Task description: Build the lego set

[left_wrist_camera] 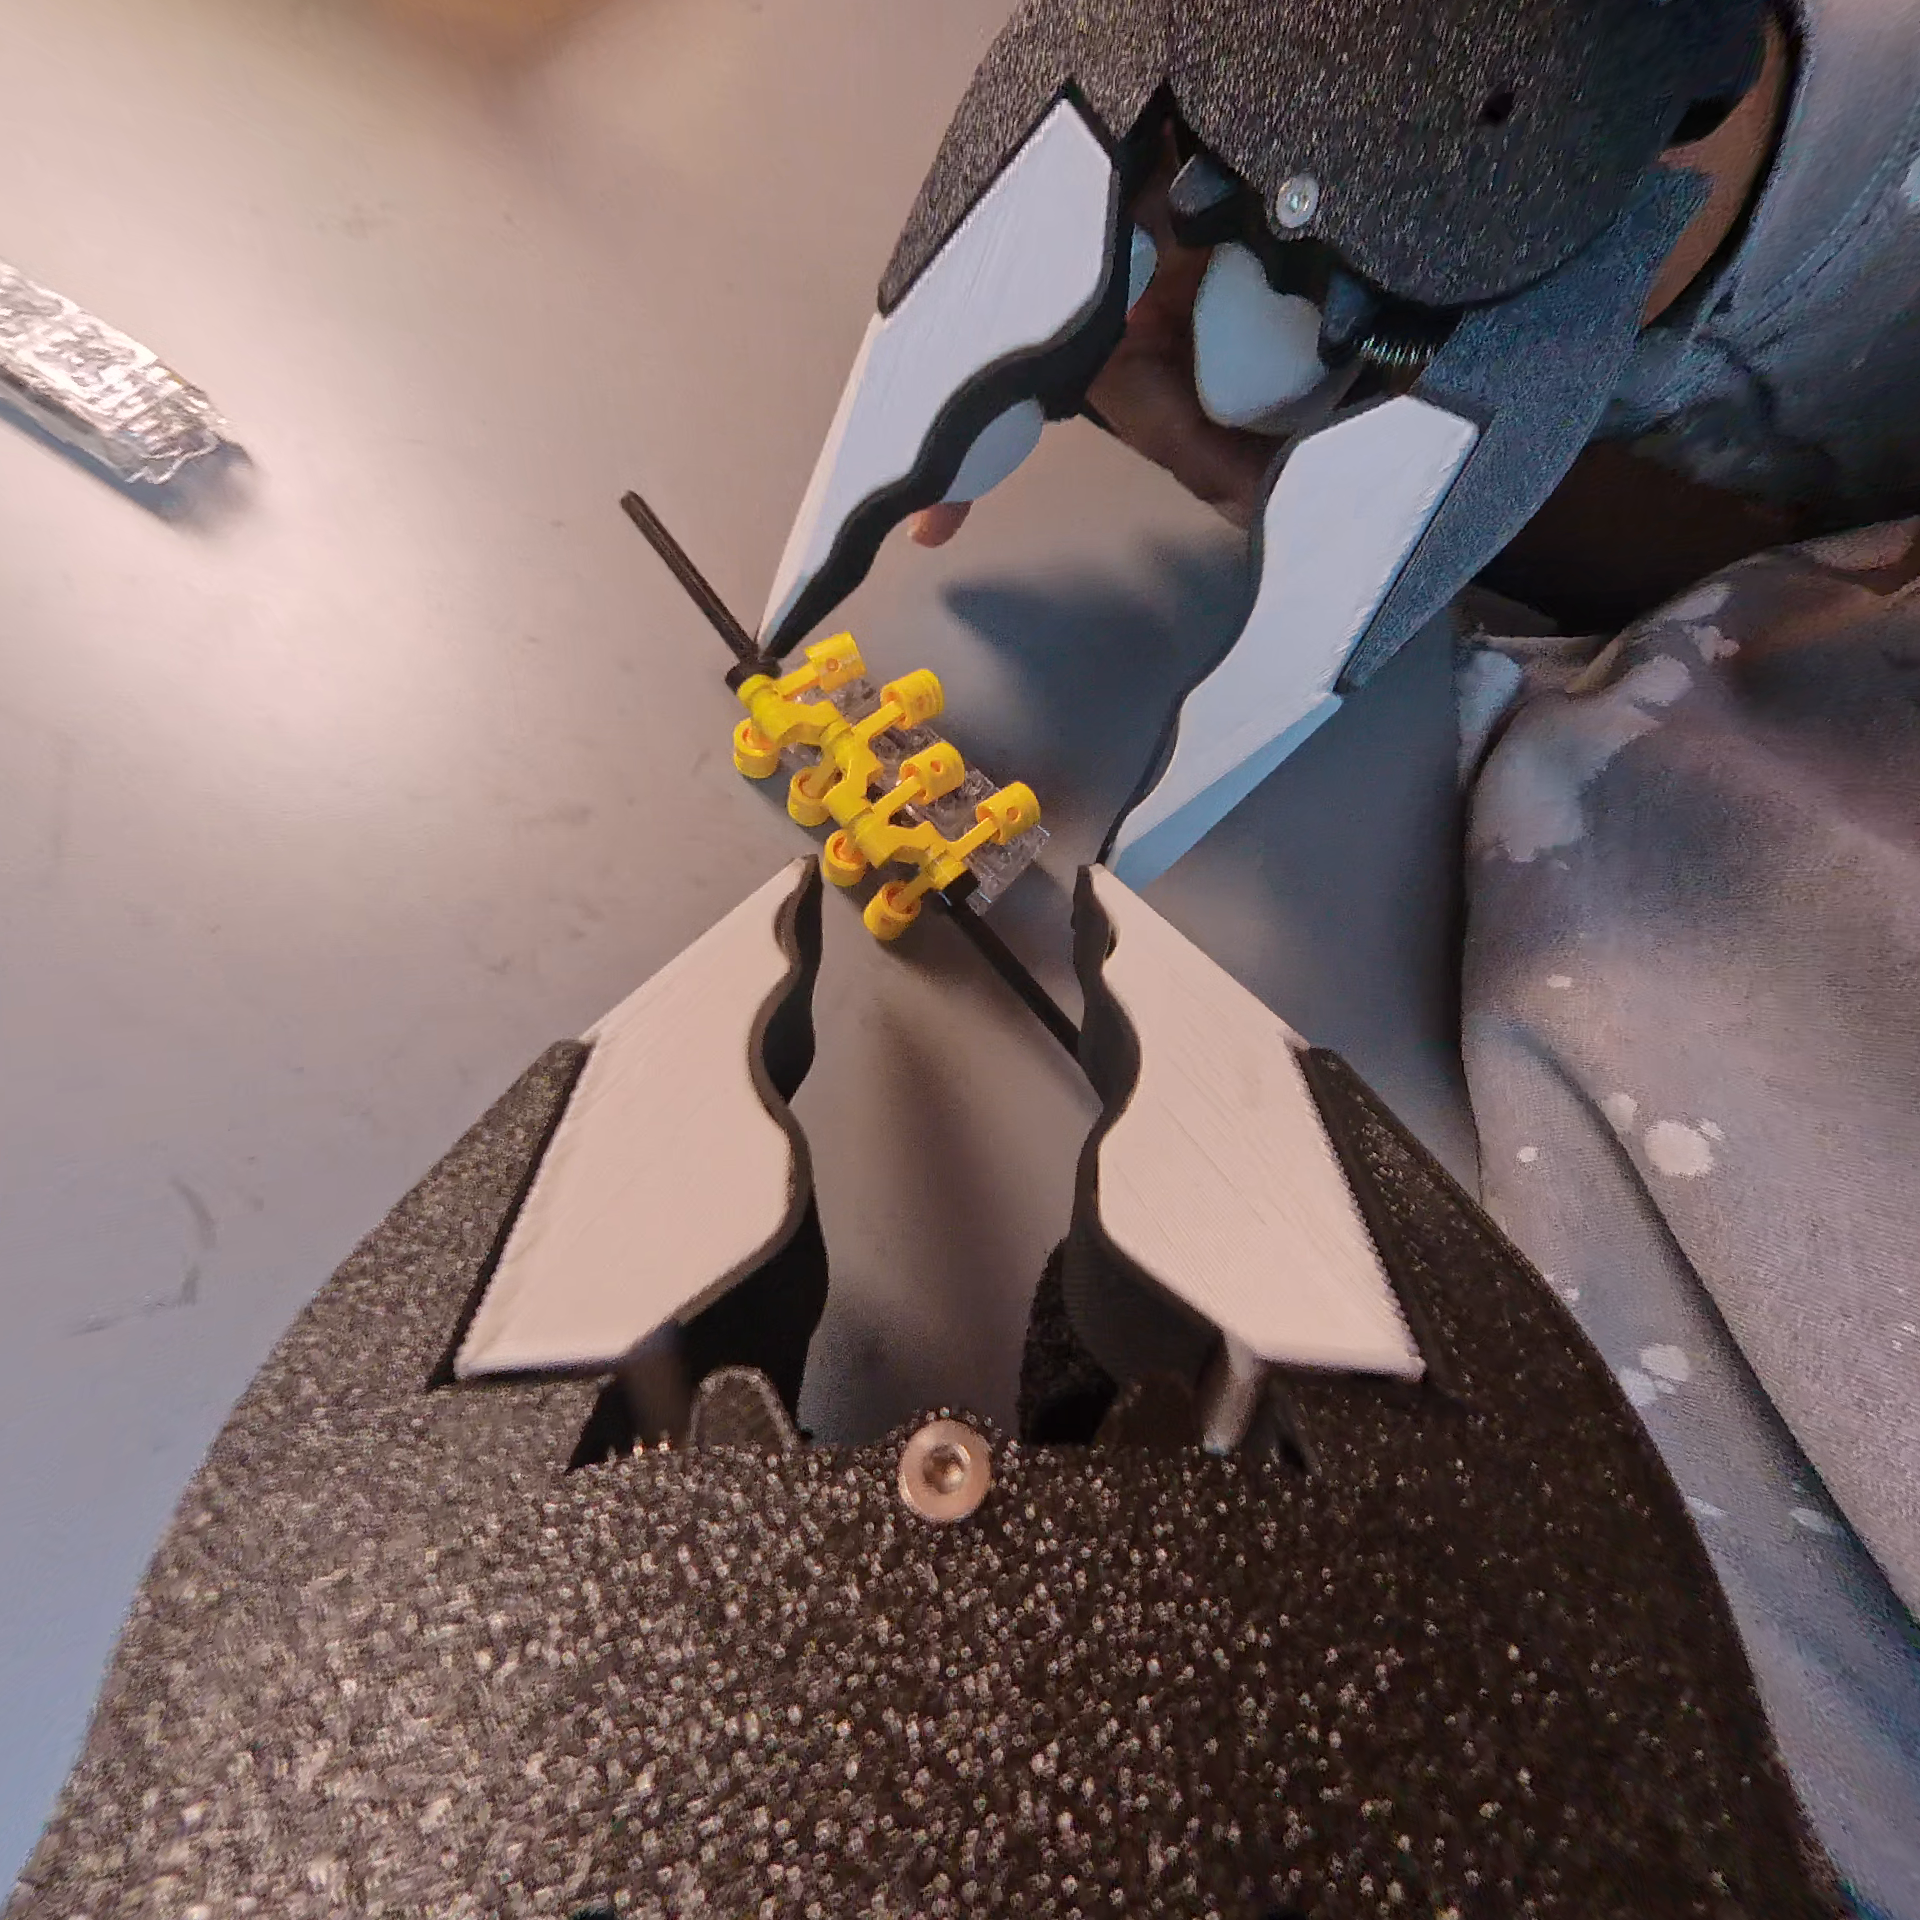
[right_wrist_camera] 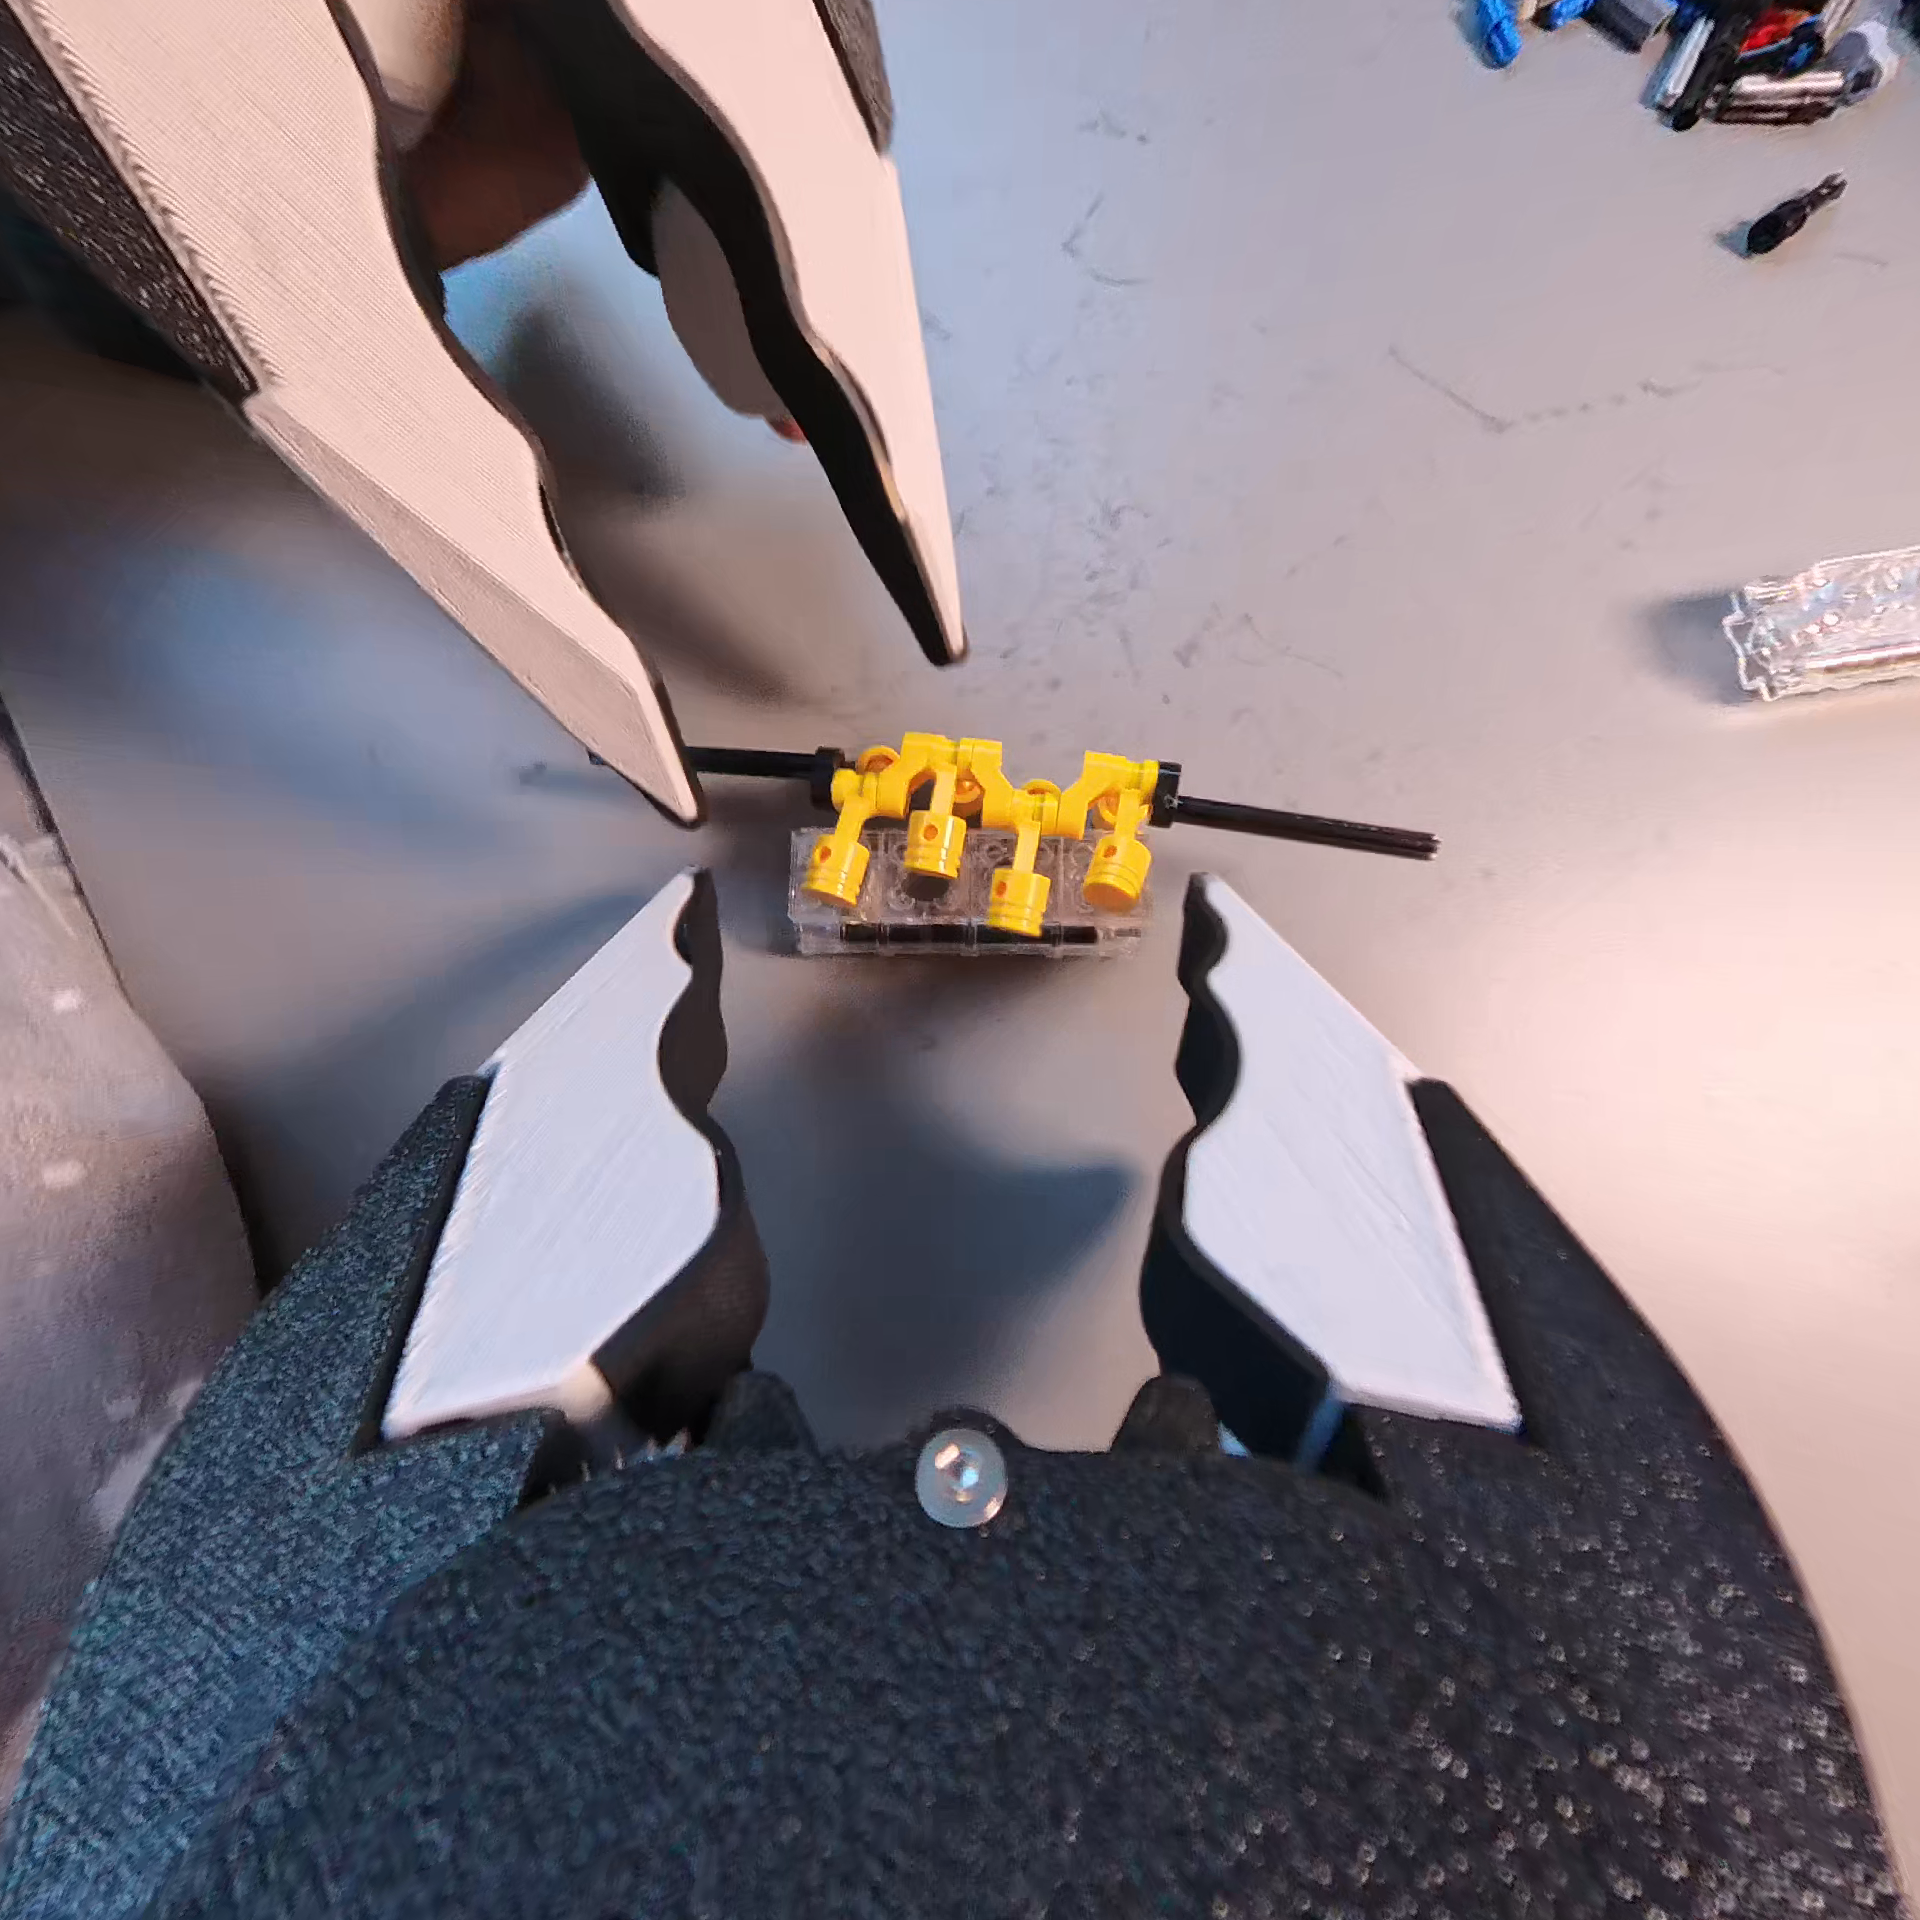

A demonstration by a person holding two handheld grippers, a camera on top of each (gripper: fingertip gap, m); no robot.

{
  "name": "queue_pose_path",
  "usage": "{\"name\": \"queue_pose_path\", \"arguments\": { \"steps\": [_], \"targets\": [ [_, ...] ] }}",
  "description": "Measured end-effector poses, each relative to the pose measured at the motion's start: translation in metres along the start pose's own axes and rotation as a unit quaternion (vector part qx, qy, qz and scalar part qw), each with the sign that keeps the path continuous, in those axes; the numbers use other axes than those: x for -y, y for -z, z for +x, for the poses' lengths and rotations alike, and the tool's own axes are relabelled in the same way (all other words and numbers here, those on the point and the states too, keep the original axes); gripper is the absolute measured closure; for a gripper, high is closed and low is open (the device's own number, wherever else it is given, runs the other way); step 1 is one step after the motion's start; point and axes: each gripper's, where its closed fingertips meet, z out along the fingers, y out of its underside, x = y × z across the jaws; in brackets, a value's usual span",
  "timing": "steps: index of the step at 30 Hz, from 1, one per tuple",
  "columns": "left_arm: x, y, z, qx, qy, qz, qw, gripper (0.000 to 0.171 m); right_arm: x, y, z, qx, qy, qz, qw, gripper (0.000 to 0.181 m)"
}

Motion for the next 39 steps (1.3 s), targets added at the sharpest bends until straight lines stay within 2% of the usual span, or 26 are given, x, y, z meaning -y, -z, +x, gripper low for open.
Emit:
{"name": "queue_pose_path", "arguments": {
  "steps": [2, 5, 17, 22, 31, 39],
  "targets": [
    [0.002, -0.004, 0.000, -0.028, 0.004, 0.000, 1.000, 0.124, -0.004, -0.005, 0.001, -0.013, -0.009, -0.010, 1.000, 0.095],
    [0.004, -0.010, -0.003, -0.043, -0.001, -0.004, 0.999, 0.123, -0.005, -0.007, 0.003, -0.040, -0.027, -0.002, 0.999, 0.109],
    [0.013, -0.005, -0.038, -0.081, 0.022, 0.009, 0.996, 0.132, 0.013, -0.021, 0.036, -0.140, -0.102, 0.017, 0.985, 0.109],
    [0.017, 0.001, -0.045, -0.137, 0.049, 0.017, 0.989, 0.127, 0.021, -0.030, 0.039, -0.141, -0.101, 0.017, 0.985, 0.109],
    [0.011, -0.001, -0.044, -0.115, 0.024, 0.000, 0.993, 0.127, 0.017, -0.026, 0.037, -0.127, -0.095, 0.017, 0.987, 0.105],
    [0.013, 0.009, -0.049, -0.105, 0.029, 0.016, 0.994, 0.127, 0.012, -0.023, 0.035, -0.115, -0.088, 0.007, 0.989, 0.103]
  ]
}}
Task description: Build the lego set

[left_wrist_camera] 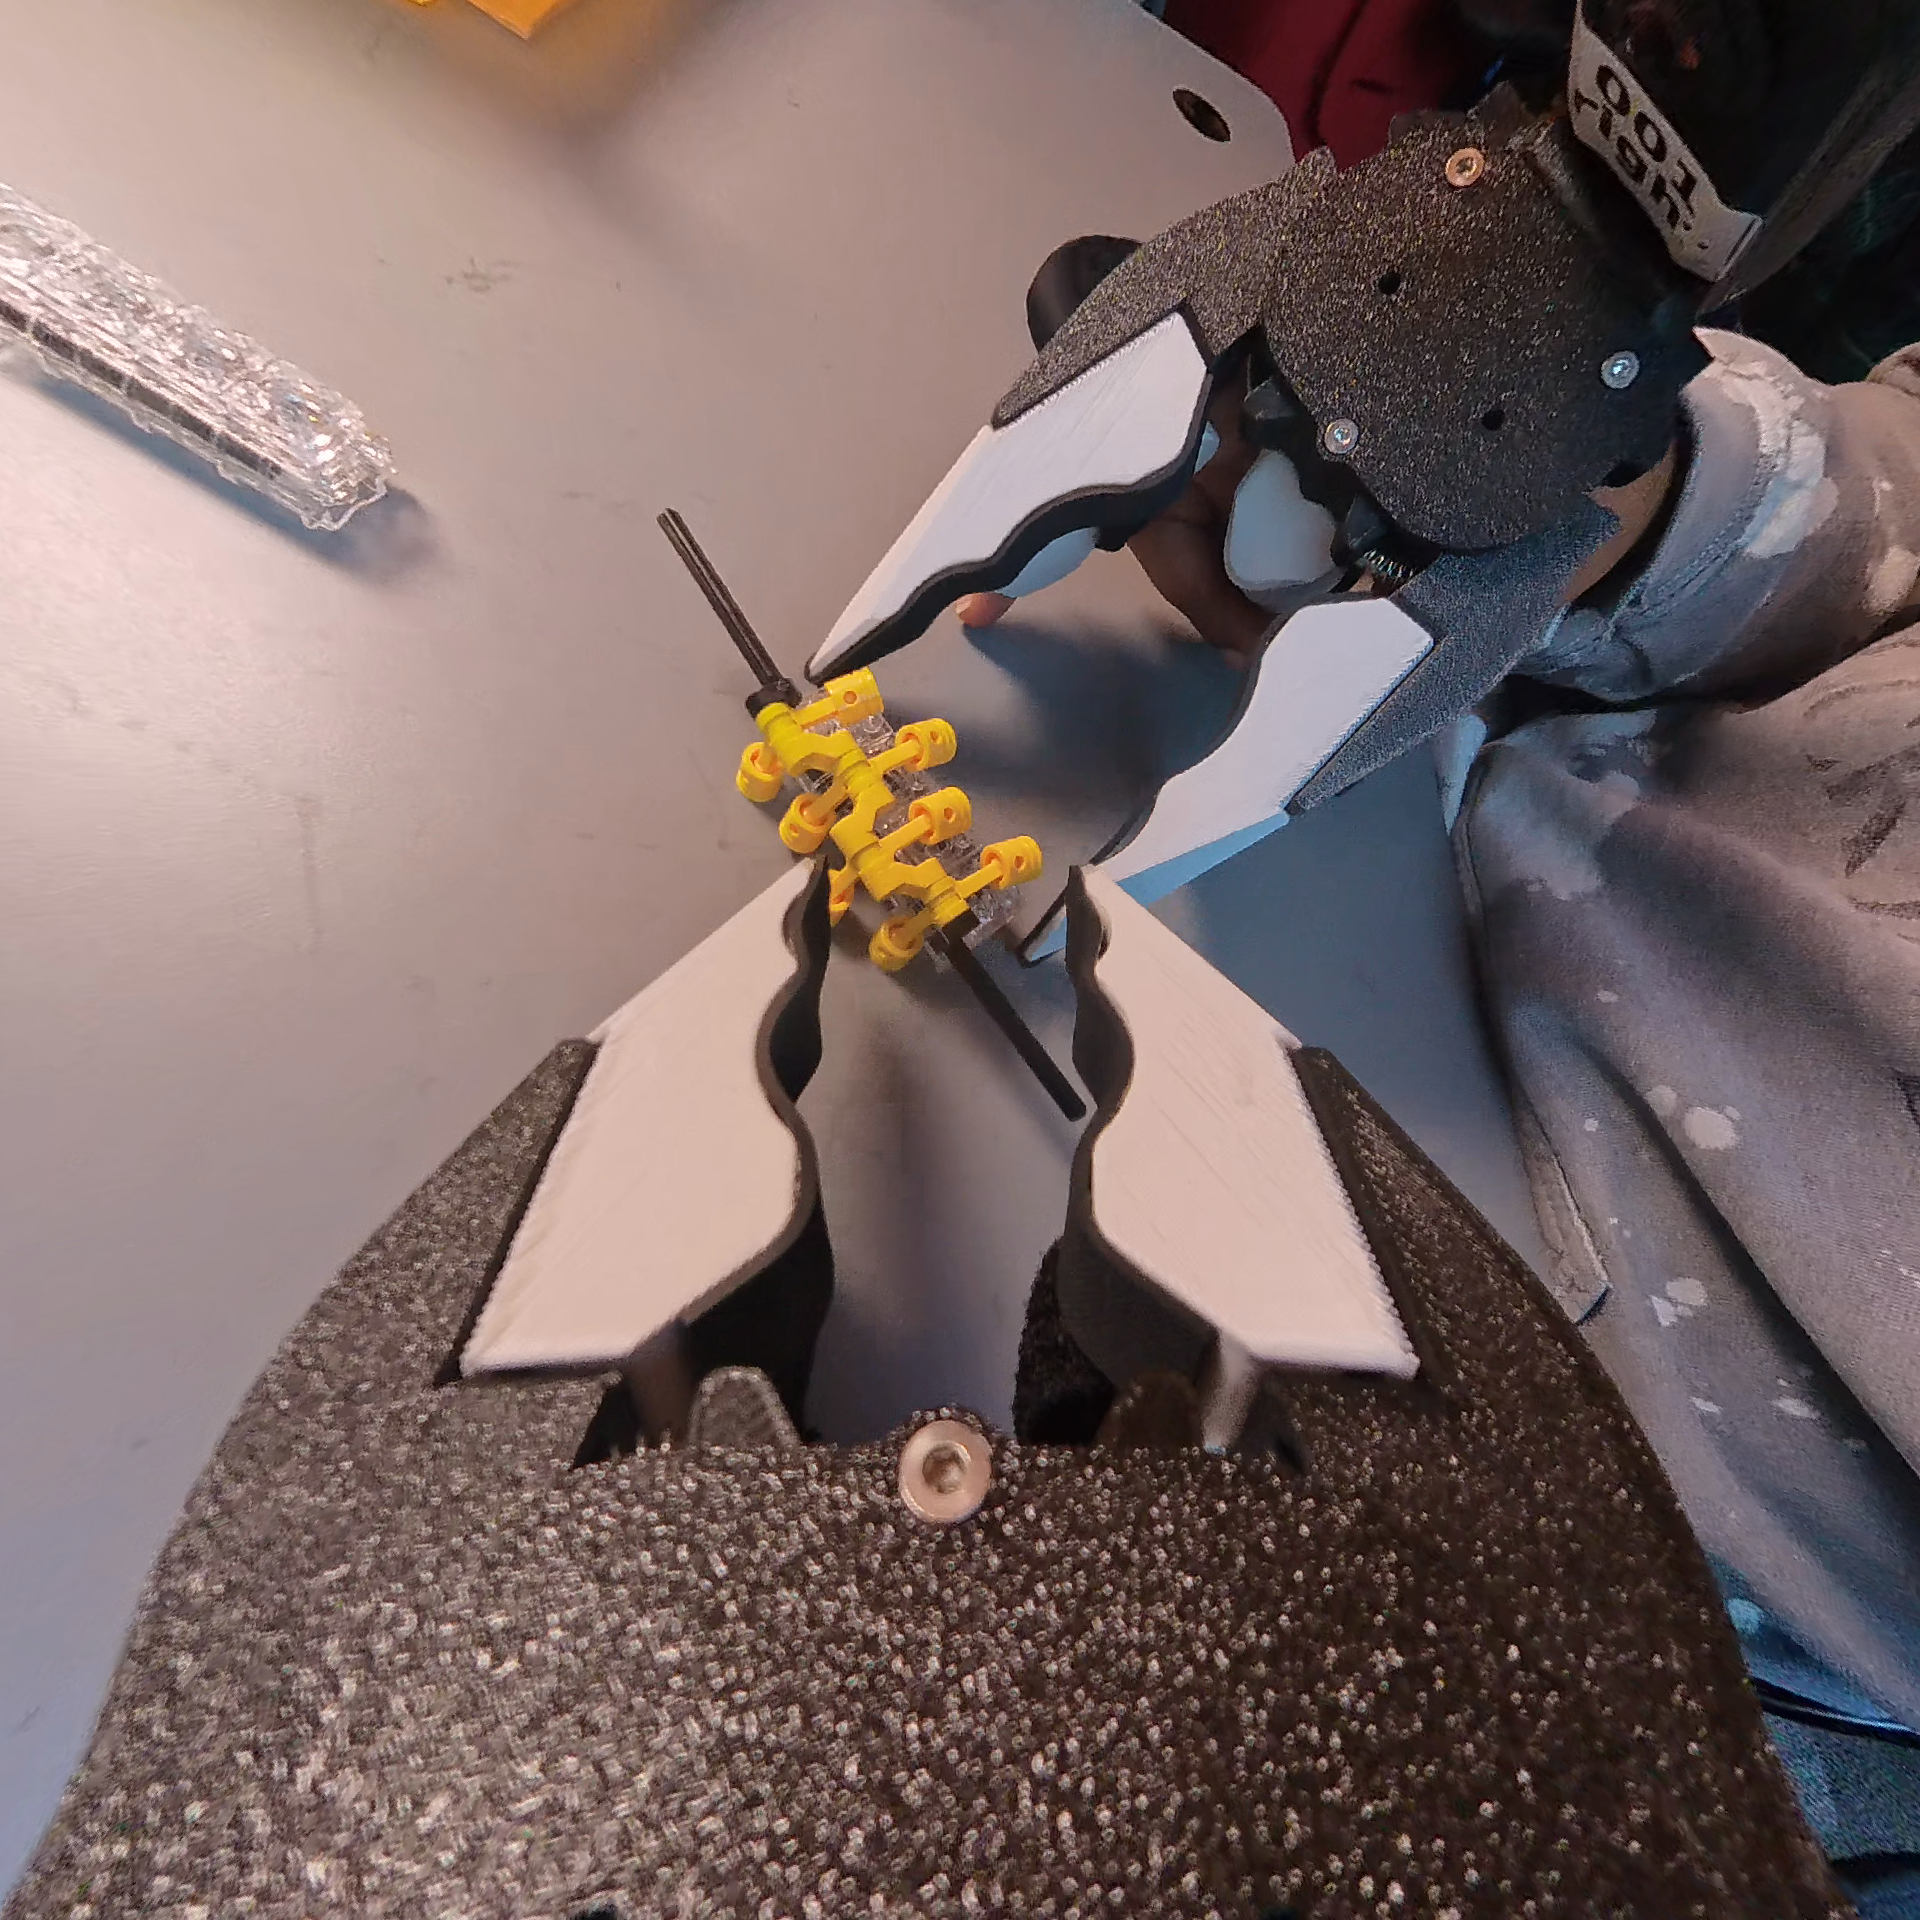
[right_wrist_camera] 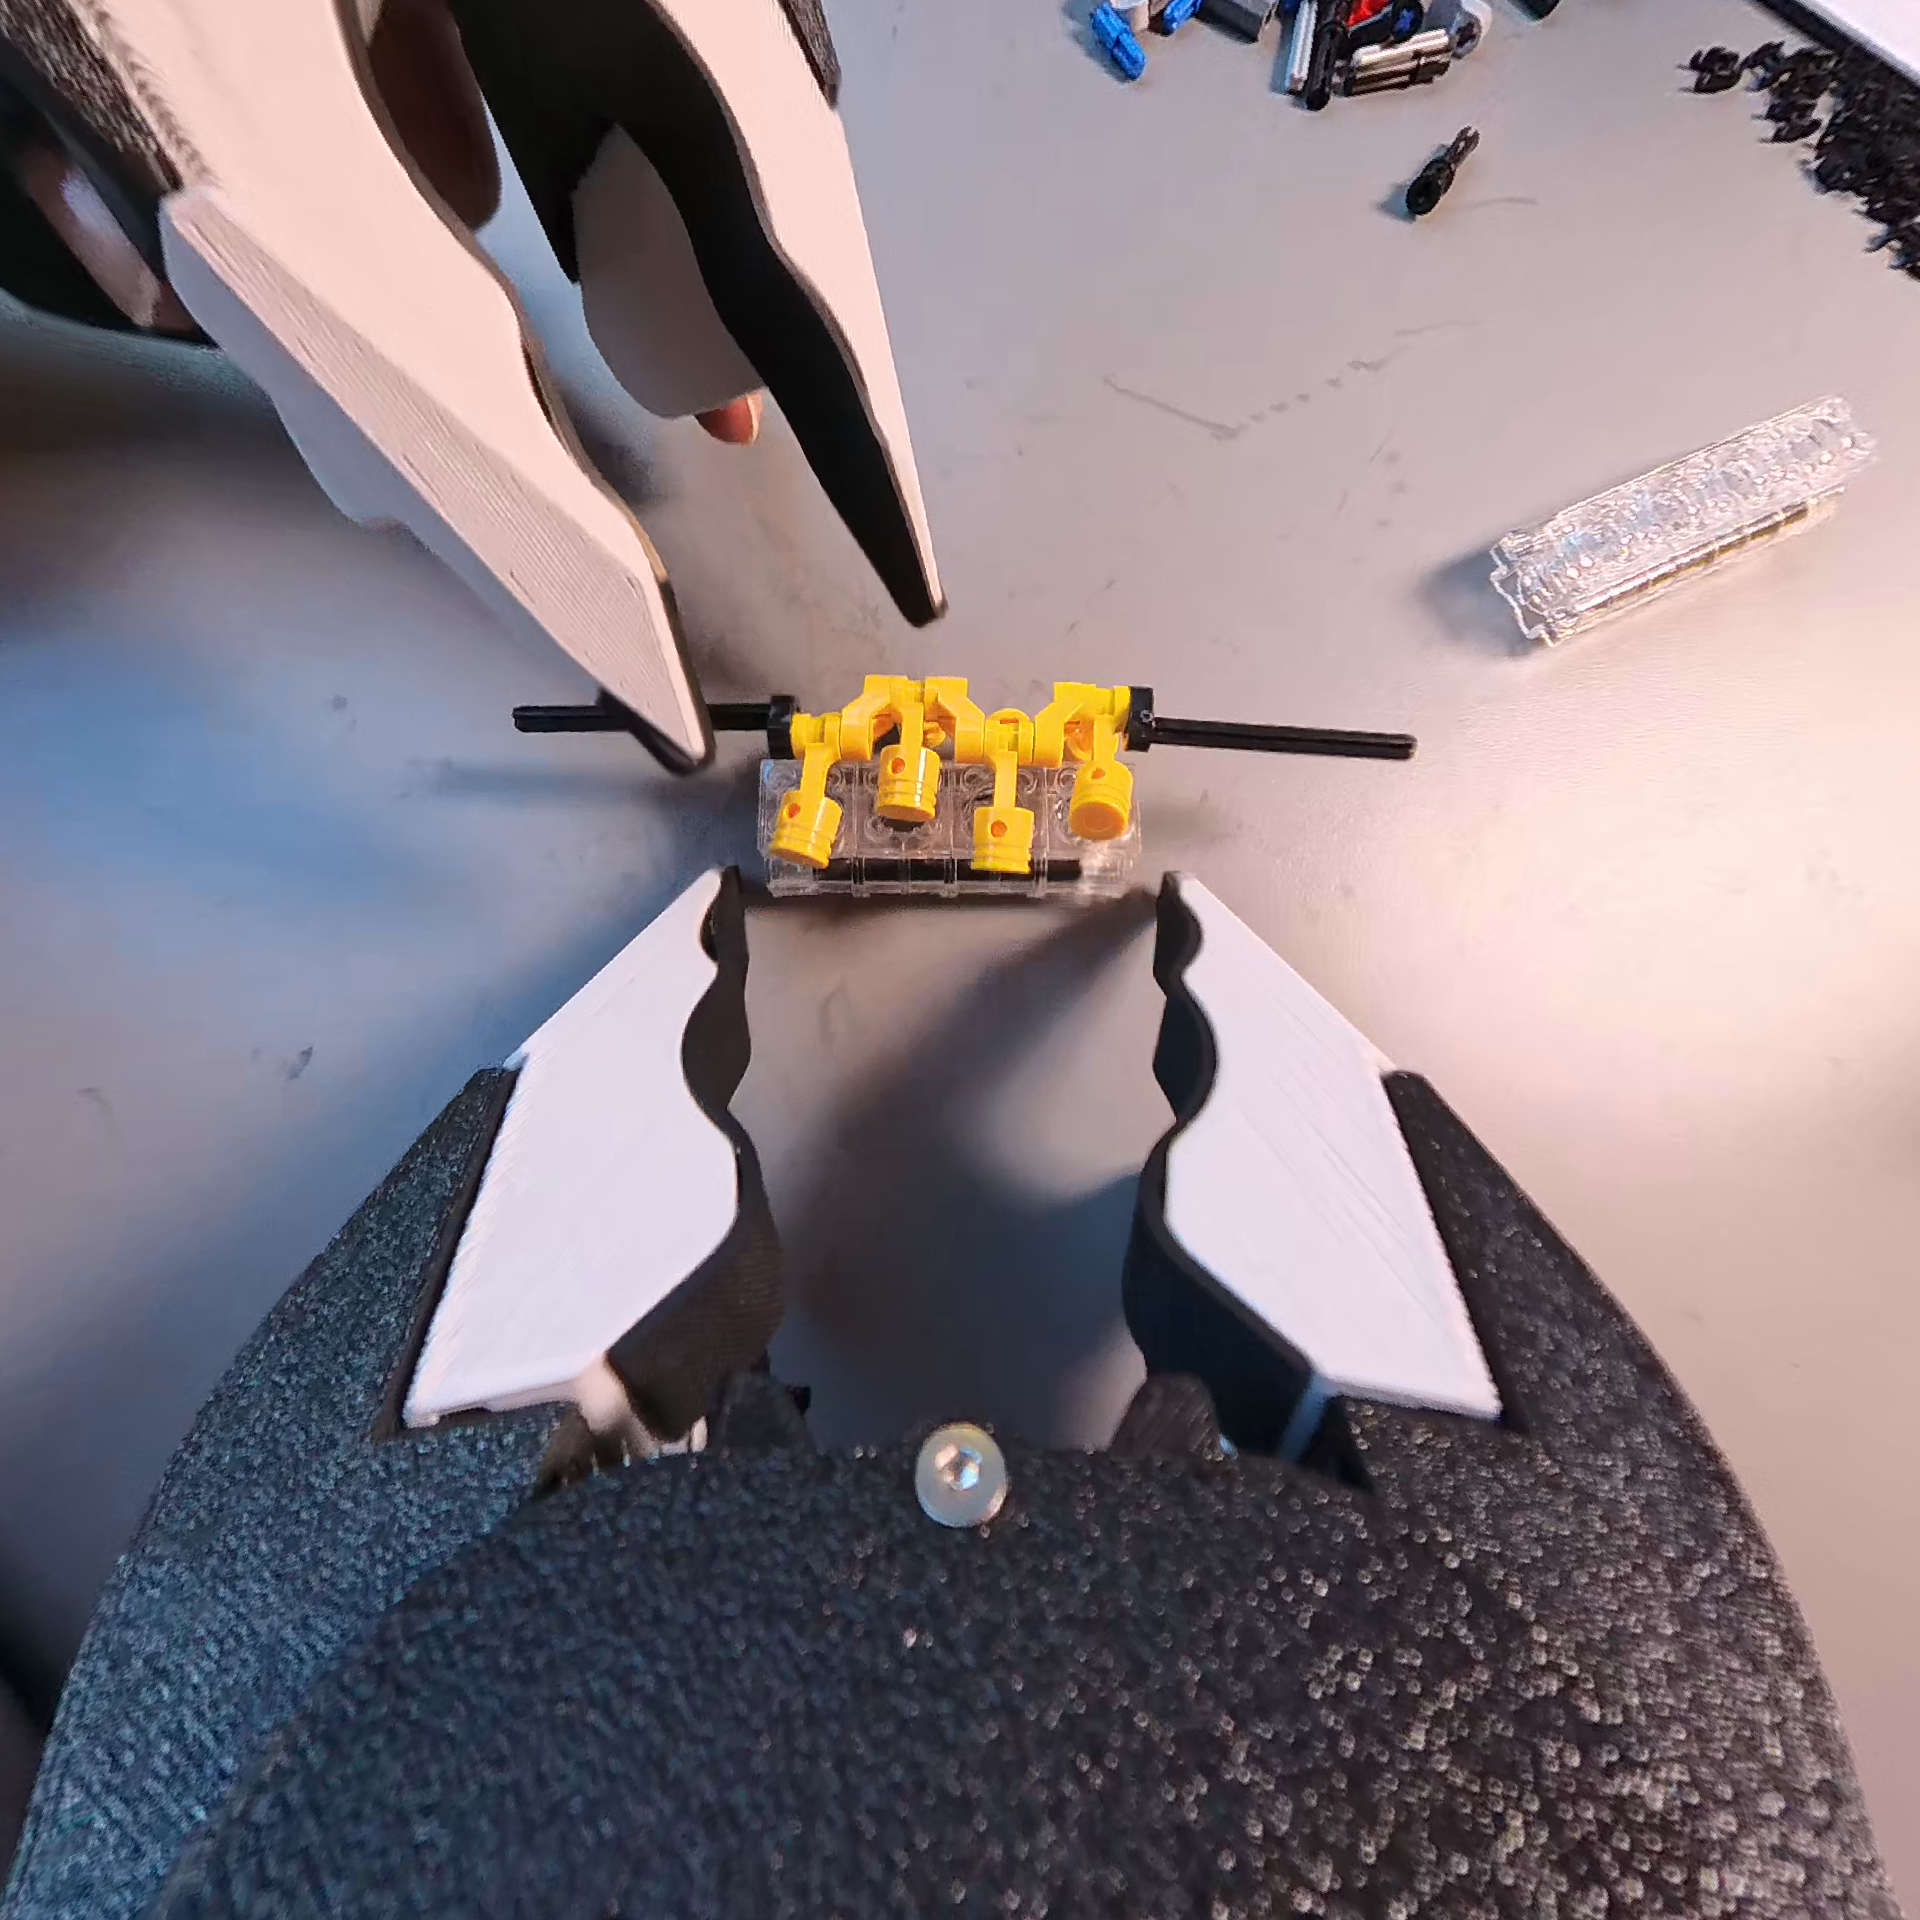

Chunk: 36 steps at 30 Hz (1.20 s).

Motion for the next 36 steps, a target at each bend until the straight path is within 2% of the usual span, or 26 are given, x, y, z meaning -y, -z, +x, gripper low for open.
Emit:
{"name": "queue_pose_path", "arguments": {
  "steps": [2, 6, 9, 11, 12, 15, 19, 21, 24, 27, 29, 30, 32, 34, 36],
  "targets": [
    [0.003, 0.006, -0.001, 0.013, -0.005, 0.016, 1.000, 0.127, -0.001, 0.008, 0.005, -0.002, 0.003, 0.004, 1.000, 0.100],
    [0.023, 0.025, -0.015, 0.101, -0.027, 0.102, 0.989, 0.129, 0.025, 0.041, 0.023, 0.003, 0.029, 0.088, 0.996, 0.097],
    [0.034, 0.035, -0.022, 0.155, -0.039, 0.143, 0.977, 0.124, 0.047, 0.060, 0.047, 0.016, 0.058, 0.133, 0.989, 0.115],
    [0.038, 0.037, -0.024, 0.182, -0.051, 0.154, 0.970, 0.123, 0.055, 0.062, 0.059, 0.032, 0.125, 0.134, 0.983, 0.126],
    [0.040, 0.037, -0.026, 0.195, -0.056, 0.157, 0.967, 0.123, 0.057, 0.060, 0.066, 0.034, 0.185, 0.127, 0.974, 0.128],
    [0.038, 0.039, -0.030, 0.225, -0.066, 0.152, 0.960, 0.123, 0.055, 0.046, 0.080, 0.089, 0.343, 0.087, 0.931, 0.130],
    [0.032, 0.045, -0.040, 0.262, -0.073, 0.145, 0.951, 0.123, 0.063, 0.020, 0.107, 0.176, 0.425, 0.004, 0.888, 0.121],
    [0.029, 0.049, -0.045, 0.276, -0.074, 0.148, 0.947, 0.124, 0.063, 0.005, 0.116, 0.219, 0.461, -0.056, 0.858, 0.113],
    [0.025, 0.055, -0.054, 0.295, -0.082, 0.144, 0.941, 0.125, 0.068, -0.020, 0.127, 0.241, 0.527, -0.124, 0.805, 0.110],
    [0.021, 0.059, -0.059, 0.303, -0.083, 0.144, 0.938, 0.128, 0.061, -0.042, 0.138, 0.249, 0.576, -0.187, 0.756, 0.112],
    [0.019, 0.058, -0.059, 0.294, -0.083, 0.145, 0.941, 0.129, 0.051, -0.049, 0.143, 0.259, 0.584, -0.217, 0.738, 0.130],
    [0.018, 0.057, -0.057, 0.289, -0.084, 0.143, 0.943, 0.129, 0.048, -0.050, 0.143, 0.264, 0.577, -0.222, 0.740, 0.148],
    [0.018, 0.055, -0.053, 0.278, -0.091, 0.143, 0.946, 0.131, 0.044, -0.046, 0.137, 0.274, 0.538, -0.228, 0.764, 0.156],
    [0.019, 0.051, -0.043, 0.253, -0.100, 0.143, 0.952, 0.132, 0.042, -0.036, 0.129, 0.273, 0.510, -0.212, 0.788, 0.157],
    [0.019, 0.047, -0.031, 0.226, -0.116, 0.142, 0.957, 0.135, 0.046, -0.023, 0.121, 0.258, 0.493, -0.167, 0.814, 0.156]
  ]
}}
